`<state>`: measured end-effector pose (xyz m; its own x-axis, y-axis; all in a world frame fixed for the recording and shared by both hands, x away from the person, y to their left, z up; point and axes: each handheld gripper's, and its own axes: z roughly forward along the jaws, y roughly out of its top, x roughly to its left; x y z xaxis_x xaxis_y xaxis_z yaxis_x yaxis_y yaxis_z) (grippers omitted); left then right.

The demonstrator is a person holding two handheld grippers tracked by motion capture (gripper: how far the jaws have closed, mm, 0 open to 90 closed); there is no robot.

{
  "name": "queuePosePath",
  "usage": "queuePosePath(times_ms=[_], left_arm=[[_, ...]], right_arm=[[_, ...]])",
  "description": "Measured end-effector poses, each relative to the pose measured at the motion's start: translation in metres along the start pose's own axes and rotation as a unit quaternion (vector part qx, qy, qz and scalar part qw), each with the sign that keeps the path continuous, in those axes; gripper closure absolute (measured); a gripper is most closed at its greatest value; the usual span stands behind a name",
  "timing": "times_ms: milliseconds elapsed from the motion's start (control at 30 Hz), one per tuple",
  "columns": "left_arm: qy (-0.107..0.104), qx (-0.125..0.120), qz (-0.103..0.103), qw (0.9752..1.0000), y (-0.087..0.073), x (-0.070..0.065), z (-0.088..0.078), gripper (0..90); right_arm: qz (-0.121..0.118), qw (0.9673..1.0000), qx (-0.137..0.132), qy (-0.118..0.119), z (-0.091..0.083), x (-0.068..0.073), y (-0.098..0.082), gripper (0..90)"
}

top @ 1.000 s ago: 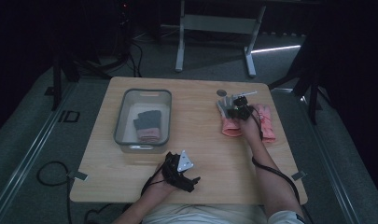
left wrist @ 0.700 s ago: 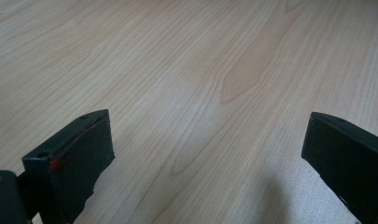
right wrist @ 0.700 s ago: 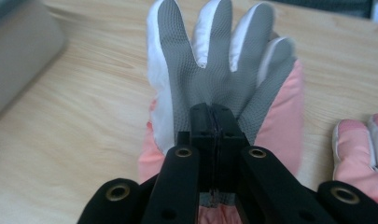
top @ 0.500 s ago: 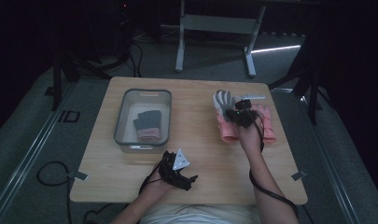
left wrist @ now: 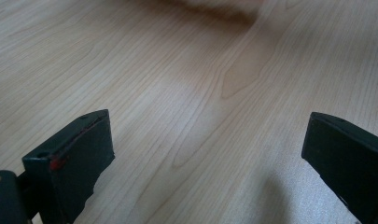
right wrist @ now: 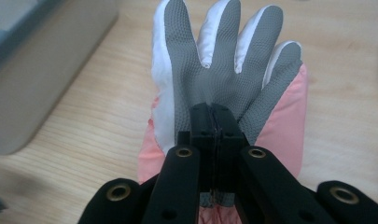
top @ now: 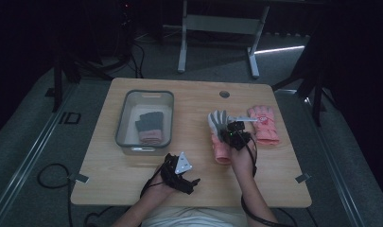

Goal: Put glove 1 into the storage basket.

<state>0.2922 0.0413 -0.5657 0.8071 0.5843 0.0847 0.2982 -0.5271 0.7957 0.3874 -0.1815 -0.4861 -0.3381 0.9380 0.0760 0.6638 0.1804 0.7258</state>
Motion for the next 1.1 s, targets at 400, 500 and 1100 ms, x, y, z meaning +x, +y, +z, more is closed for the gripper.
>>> queuePosePath(times_ms=[400, 500, 1100], left_arm=[[-0.003, -0.002, -0.001, 1.0, -0.001, -0.001, 0.0, 1.9], [-0.003, -0.001, 0.003, 1.0, -0.001, -0.001, 0.0, 1.9], [-0.008, 0.0, 0.01, 0.9999, -0.003, 0.0, 0.0, 1.9]], right_arm=[[-0.004, 0.9989, 0.047, -0.003, 0.049, 0.017, -0.021, 84.5], [-0.016, 0.9987, 0.047, -0.013, 0.054, 0.021, -0.023, 82.9], [-0.036, 0.9985, -0.036, 0.017, 0.011, -0.009, 0.009, 64.4]])
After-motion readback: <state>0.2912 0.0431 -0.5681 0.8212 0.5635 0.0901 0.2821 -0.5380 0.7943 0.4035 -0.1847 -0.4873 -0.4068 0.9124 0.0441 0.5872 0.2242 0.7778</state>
